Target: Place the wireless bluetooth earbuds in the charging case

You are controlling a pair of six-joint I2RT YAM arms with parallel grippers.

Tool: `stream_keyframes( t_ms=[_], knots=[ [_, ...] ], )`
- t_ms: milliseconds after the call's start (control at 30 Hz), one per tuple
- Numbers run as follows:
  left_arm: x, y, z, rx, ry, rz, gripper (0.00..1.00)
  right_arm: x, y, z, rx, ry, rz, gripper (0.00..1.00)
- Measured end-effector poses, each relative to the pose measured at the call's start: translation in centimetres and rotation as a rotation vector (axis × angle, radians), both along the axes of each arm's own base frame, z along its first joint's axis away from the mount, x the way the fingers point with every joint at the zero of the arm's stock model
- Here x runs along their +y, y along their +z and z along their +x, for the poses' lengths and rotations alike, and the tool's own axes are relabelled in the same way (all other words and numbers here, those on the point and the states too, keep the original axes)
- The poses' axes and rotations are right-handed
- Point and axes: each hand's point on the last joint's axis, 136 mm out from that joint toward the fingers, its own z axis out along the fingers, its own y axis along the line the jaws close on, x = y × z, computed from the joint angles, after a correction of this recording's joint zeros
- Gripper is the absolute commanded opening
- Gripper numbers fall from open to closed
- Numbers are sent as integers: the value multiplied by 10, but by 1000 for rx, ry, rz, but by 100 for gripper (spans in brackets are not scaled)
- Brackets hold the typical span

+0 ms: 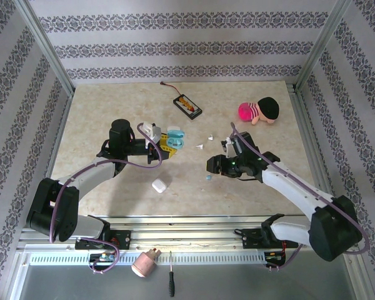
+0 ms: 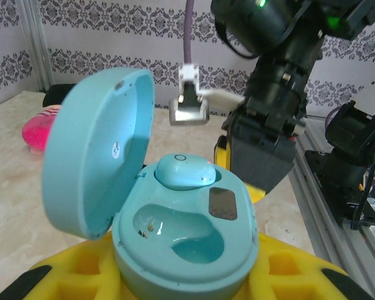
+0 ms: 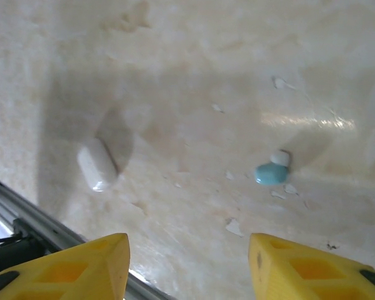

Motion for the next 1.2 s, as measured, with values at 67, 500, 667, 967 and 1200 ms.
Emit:
stream_keyframes(
  t_ms=[67, 500, 667, 967, 1200],
  knots=[
    [0, 1, -1, -3, -8, -2, 33, -1, -11, 2, 28, -13, -22, 52],
    [-2, 21, -14, -67, -82, -51, 33, -1, -70, 12, 165, -20, -118, 50],
    [-3, 36, -19, -98, -116, -91, 33, 1, -80, 14, 179, -19, -125, 49],
    [-4, 58, -27, -135, -162, -153, 33, 13, -79, 10, 166, 8, -112, 48],
    [-4, 57, -27, -128, -170, -160, 33, 16, -69, 5, 146, 19, -98, 48]
  ],
)
